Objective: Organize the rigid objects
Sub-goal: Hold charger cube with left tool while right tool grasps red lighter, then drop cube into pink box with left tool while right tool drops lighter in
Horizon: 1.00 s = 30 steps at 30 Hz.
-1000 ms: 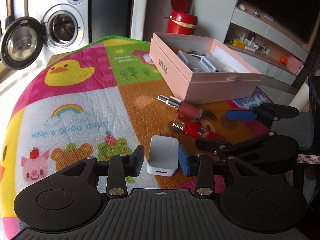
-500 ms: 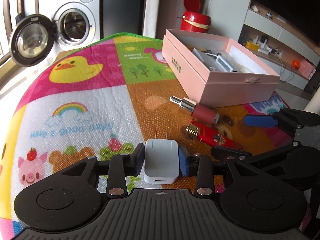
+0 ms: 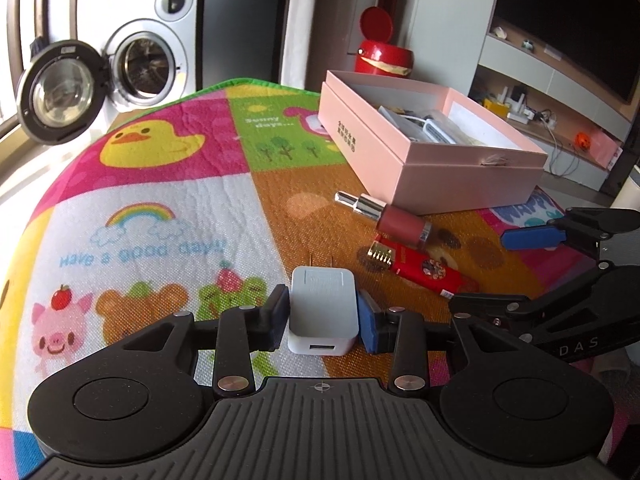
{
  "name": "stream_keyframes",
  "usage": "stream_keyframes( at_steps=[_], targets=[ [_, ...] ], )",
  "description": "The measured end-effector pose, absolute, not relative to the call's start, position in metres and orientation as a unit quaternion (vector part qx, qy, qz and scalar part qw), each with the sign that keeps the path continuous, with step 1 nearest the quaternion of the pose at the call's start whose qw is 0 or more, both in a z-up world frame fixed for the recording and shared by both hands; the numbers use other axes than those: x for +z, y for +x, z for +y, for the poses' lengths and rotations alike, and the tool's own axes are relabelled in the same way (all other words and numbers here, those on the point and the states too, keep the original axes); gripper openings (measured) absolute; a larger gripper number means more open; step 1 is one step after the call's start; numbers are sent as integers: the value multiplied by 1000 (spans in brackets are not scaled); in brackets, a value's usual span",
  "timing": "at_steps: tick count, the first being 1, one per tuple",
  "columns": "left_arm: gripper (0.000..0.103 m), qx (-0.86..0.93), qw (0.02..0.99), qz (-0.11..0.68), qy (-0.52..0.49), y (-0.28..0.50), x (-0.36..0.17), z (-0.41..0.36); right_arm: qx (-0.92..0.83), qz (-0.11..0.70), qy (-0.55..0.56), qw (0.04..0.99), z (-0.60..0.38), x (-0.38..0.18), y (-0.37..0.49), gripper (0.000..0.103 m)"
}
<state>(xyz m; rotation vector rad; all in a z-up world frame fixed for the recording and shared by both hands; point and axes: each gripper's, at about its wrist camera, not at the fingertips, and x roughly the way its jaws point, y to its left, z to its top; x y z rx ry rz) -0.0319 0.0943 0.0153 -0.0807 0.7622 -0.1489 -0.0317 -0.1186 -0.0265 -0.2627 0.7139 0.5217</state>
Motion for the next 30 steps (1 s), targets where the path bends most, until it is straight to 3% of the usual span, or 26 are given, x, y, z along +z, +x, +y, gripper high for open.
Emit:
stream_keyframes(
  at_steps=[5, 10, 22, 25, 30],
  targets=[
    [40, -72, 927, 364, -53, -38, 13, 97, 118, 305, -155, 932, -139, -27, -27, 90],
    [40, -69, 930, 359, -42, -40, 13, 93, 218, 360, -55, 905, -141, -27, -28, 92],
    [38, -47, 928, 360, -83, -44, 14, 119, 218, 350, -76, 908, -66, -30, -28, 92],
    [38, -47, 929, 352, -104, -47, 12, 124, 214, 345, -79, 910, -67, -28, -24, 83],
    [38, -36, 936, 342, -77, -49, 12, 114, 221, 345, -100, 907, -84, -26, -32, 83]
  ],
)
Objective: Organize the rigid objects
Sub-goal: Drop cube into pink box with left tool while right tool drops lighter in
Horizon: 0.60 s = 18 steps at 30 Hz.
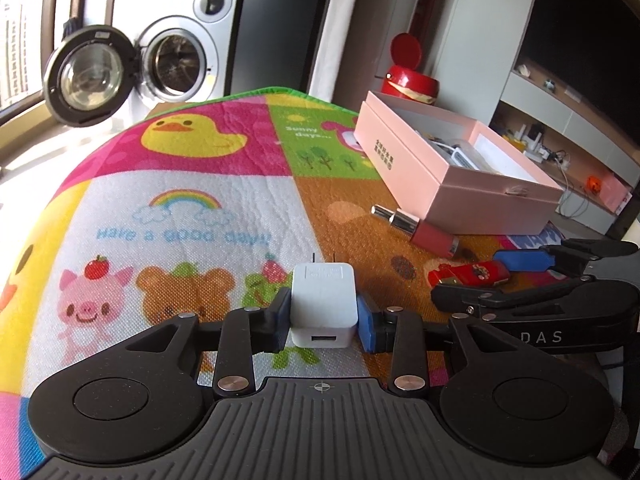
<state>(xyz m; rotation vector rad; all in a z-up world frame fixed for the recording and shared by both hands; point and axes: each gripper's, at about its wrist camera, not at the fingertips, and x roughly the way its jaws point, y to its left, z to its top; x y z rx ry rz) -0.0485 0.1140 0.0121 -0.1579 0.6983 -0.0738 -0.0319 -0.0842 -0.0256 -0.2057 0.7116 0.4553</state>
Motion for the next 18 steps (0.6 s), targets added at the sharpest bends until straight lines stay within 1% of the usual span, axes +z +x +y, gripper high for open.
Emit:
stream_keyframes(
  at_steps=[4, 10, 14, 18],
  targets=[
    [38, -55, 939, 338, -14, -55, 12, 95, 230, 340, -123, 904, -112, -19, -44, 83],
    [37, -141, 931, 338, 2, -64, 24, 69, 220, 303, -137, 917, -162, 6, -69, 83],
    [37, -181, 935, 306, -2, -48, 54, 56, 200, 250, -120, 940, -187, 39, -74, 83],
    [37, -202, 948, 247, 3, -8, 104, 44, 180, 191, -116, 958, -193, 72, -60, 83]
  ],
)
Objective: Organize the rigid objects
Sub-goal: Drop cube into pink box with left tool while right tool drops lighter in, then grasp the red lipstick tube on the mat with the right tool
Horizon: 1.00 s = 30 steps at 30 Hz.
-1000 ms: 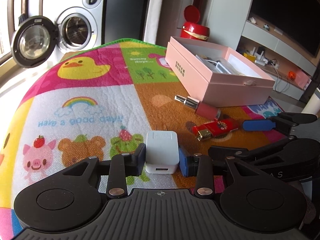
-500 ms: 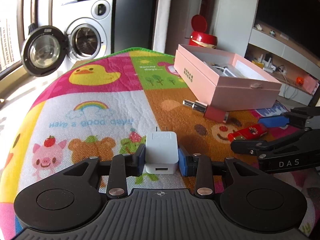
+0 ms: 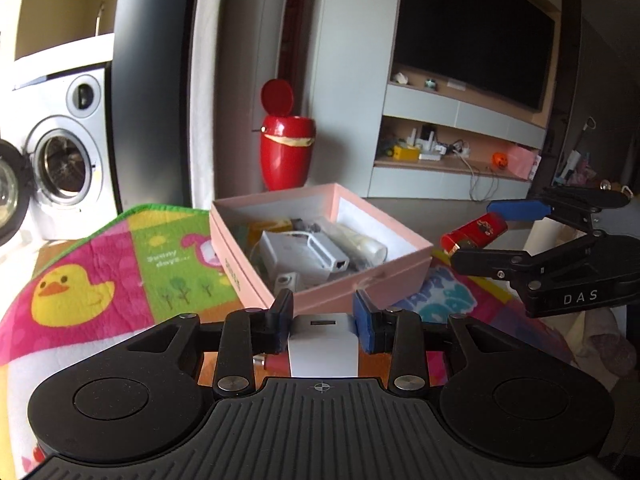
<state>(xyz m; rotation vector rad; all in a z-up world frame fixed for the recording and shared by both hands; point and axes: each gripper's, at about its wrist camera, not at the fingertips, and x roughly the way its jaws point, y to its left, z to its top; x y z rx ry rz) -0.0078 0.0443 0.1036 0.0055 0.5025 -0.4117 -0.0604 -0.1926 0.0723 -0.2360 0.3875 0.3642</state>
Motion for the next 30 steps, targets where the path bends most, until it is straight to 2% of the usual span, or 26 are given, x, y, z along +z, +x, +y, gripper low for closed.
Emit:
stream_keyframes(
  at_steps=[4, 5, 6, 8, 13, 21, 30],
  targets=[
    [36, -197, 963, 182, -24, 45, 164, 36, 171, 140, -125, 967, -180, 108, -24, 83],
    [33, -197, 964, 173, -42, 61, 177, 35, 172, 137, -122, 968, -176, 116, -10, 83],
    [30, -200, 963, 174, -55, 77, 184, 33, 179, 139, -114, 967, -173, 122, 5, 83],
    [31, -195, 960, 190, -64, 104, 187, 30, 189, 167, -110, 961, -169, 127, 30, 83],
    [31, -156, 958, 225, -81, 112, 144, 46, 200, 233, -68, 949, -184, 93, 33, 83],
    [31, -98, 932, 320, -140, 82, 50, 106, 195, 320, -85, 923, -195, 4, -18, 83],
    [30, -147, 910, 344, -176, 60, 11, 119, 234, 355, -66, 903, -178, -14, -35, 83]
  ],
)
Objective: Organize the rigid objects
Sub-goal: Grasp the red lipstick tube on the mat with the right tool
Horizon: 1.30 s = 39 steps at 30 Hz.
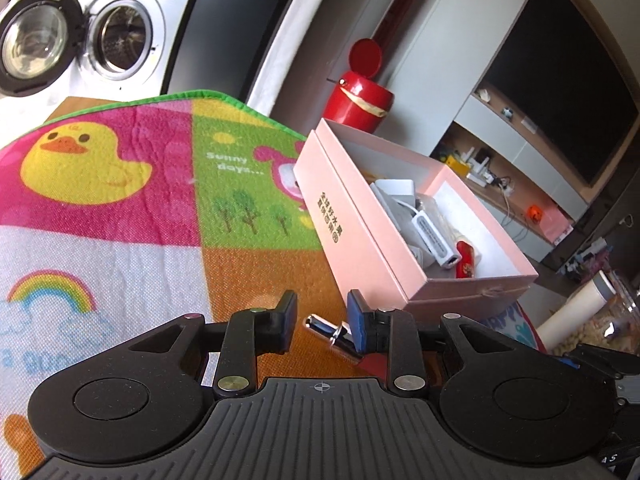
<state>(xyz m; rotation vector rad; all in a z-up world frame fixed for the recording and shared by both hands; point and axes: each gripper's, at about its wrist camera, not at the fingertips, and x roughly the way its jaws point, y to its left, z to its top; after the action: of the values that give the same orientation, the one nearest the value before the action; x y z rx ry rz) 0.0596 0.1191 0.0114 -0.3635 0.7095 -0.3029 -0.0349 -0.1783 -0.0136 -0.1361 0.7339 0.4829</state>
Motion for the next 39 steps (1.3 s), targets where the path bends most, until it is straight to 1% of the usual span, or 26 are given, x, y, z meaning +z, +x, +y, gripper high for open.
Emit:
stream_keyframes(
  at_steps=[6, 9, 13, 15, 16, 17, 19, 22, 24, 25, 26, 33, 39],
  targets=[
    [30, -170, 896, 376, -164, 22, 5, 95, 256, 358, -72, 895, -158, -14, -40, 83],
    [30, -177, 904, 367, -131, -4, 9, 83, 267, 363, -68, 890, -149, -18, -42, 83],
    [30, -81, 930, 354, -65, -24, 18, 81, 266, 362, -78, 890, -132, -23, -39, 83],
    [30, -29, 932, 359, -49, -25, 19, 86, 259, 355, -80, 895, -123, -23, -35, 80],
    [30, -17, 930, 363, -52, -24, 19, 90, 255, 351, -78, 897, -118, -22, -31, 72],
    [30, -9, 929, 366, -57, -24, 20, 93, 257, 350, -77, 897, -112, -21, -27, 60],
    [30, -4, 928, 368, -59, -25, 20, 98, 270, 352, -75, 893, -102, -19, -19, 46],
    [30, -4, 927, 371, -55, -27, 20, 100, 281, 340, -90, 893, -83, -17, -11, 41],
    [31, -9, 926, 374, -58, -28, 20, 101, 280, 331, -113, 894, -74, -18, -8, 32],
    [30, -9, 926, 373, -58, -28, 19, 100, 283, 332, -123, 891, -70, -18, -7, 24],
    [30, -10, 926, 373, -59, -28, 20, 101, 288, 337, -123, 888, -69, -18, -6, 20],
    [30, -19, 926, 371, -71, -30, 19, 100, 298, 338, -144, 881, -90, -17, -20, 20],
    [30, -25, 925, 372, -78, -30, 19, 98, 250, 314, -203, 893, -115, -17, -30, 22]
  ],
)
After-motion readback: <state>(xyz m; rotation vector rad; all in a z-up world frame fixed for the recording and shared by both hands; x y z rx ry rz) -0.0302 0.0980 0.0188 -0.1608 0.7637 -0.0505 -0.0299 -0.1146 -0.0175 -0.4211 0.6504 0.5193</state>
